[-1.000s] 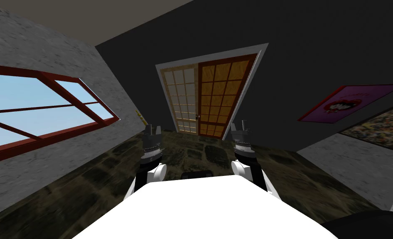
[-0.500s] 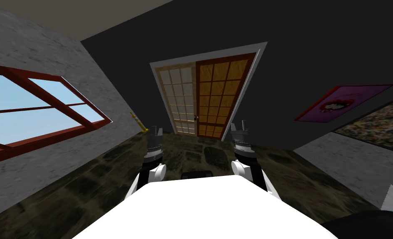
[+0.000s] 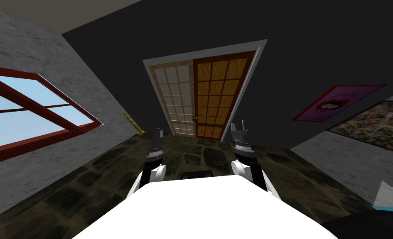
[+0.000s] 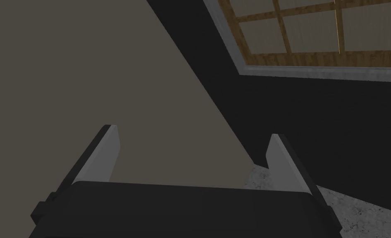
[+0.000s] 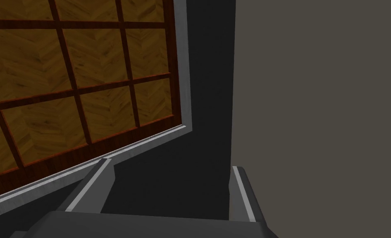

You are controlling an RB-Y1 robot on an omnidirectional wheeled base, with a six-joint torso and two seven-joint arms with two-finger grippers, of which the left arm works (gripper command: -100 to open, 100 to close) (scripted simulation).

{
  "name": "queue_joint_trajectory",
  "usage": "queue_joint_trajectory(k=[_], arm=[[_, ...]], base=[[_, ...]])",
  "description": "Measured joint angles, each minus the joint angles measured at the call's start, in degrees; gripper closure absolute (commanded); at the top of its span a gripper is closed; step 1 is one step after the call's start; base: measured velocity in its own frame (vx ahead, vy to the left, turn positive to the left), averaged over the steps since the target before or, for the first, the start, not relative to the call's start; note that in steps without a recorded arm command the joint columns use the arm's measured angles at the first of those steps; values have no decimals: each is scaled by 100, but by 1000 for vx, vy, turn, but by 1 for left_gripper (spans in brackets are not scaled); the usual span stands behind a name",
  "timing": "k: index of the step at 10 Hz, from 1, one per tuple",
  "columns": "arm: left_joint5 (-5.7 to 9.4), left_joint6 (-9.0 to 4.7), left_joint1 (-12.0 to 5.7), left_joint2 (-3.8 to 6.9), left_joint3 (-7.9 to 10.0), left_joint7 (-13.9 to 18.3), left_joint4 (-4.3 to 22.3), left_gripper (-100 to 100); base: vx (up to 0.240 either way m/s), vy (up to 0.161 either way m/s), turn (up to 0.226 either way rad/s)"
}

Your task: Pull the door open

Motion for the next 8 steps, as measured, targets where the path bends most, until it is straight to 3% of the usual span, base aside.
queue_joint_trajectory(k=[8], arm=[[-193, -137, -210, 136, 242, -841, 922, -100]], base=[[101, -11, -63]])
